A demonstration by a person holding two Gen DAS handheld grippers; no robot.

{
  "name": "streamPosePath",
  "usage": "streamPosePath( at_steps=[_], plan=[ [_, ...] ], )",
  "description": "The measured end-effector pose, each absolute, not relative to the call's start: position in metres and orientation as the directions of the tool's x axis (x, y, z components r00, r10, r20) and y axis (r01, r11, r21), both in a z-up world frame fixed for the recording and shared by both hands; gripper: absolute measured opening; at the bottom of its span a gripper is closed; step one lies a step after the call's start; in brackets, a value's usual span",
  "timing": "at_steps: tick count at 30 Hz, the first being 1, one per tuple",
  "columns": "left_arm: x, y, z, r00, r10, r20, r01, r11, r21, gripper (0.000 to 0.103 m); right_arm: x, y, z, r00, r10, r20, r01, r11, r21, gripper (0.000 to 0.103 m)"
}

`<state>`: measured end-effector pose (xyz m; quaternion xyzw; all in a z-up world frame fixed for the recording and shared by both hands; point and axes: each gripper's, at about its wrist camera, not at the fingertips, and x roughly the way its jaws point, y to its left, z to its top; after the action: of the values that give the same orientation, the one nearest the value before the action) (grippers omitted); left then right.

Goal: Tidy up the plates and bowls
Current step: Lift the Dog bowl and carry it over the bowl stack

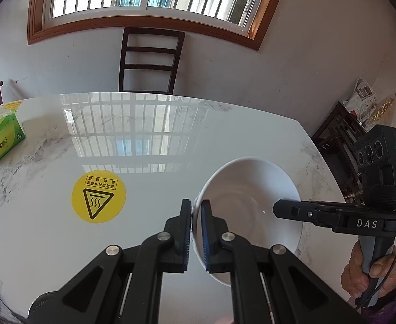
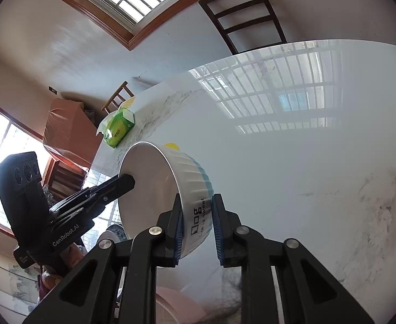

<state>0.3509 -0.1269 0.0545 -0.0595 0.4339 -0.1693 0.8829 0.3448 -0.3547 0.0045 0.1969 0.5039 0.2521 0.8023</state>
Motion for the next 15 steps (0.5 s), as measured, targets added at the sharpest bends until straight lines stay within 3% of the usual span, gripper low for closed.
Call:
streamPosePath(
  at_steps=[15],
  plan=[
    [0.226,-0.127,0.085,0.582,-0.388,-0.715,0.301,0.919,-0.254,0.008,0.226,-0.351,0.035,0.359,0.631,-0.687,-0.254,0.775,0.579,0.021]
  ],
)
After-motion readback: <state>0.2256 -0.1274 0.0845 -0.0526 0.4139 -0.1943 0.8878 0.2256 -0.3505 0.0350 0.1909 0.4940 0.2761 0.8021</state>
